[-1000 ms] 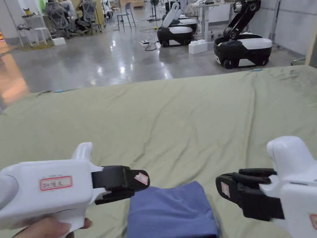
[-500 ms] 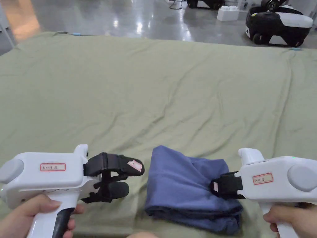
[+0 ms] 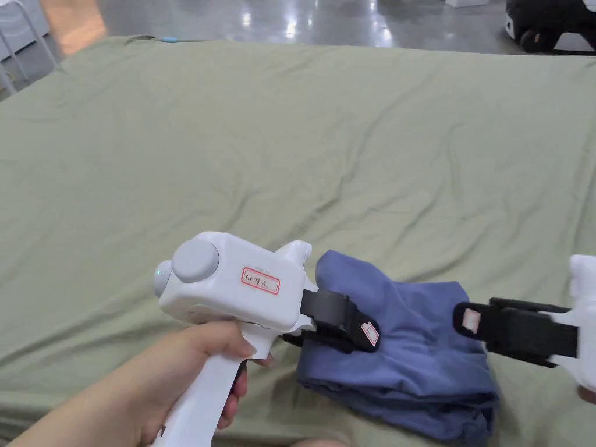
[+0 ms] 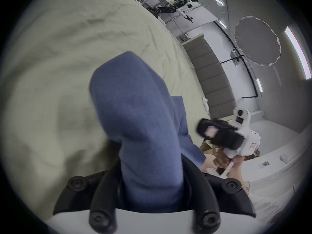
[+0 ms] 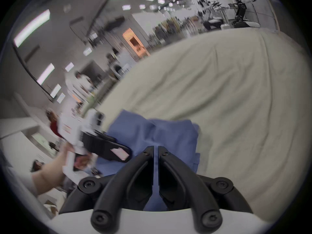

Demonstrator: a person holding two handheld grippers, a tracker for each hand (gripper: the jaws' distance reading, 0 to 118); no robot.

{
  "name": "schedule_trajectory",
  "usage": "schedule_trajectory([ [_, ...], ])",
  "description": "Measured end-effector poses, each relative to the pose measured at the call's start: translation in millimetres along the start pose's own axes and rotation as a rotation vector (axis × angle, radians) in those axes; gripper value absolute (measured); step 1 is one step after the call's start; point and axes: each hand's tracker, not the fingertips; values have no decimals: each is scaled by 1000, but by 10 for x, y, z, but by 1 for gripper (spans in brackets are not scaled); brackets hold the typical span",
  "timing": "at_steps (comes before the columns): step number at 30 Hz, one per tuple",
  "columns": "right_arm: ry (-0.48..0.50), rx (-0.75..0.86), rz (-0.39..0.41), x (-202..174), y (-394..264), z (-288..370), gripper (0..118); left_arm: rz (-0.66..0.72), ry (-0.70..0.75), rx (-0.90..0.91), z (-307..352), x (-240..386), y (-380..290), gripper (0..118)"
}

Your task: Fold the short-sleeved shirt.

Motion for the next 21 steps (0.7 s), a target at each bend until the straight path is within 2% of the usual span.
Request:
schedule_trajectory([
  [3,77,92,-43,-30,58,188,8,-94,212,24,601,-117,21,28],
  [5,92,113,-8,-136,39,312,8,-124,380,24,1119,-259,16,28],
  [7,36,120,53,-249,-27,422,8,-133,582,29,1615,-413,17,28],
  [10,34,118,100,-455,-192,575,7,-207,962,21,2292,-773,17,27],
  [12,32,111,116,-571,-244,634,8,-169,1155,-16,2635,-1127,70,27],
  [13,24,107,125,-626,-253,649,8,-143,1213,-29,2797,-1325,123,27],
  [18,-63,92,175,-936,-170,535,8,71,1328,-28,3472,-2150,354,27],
  [21,-65,91,186,-1080,-97,475,8,82,1373,-20,3601,-2406,357,27],
])
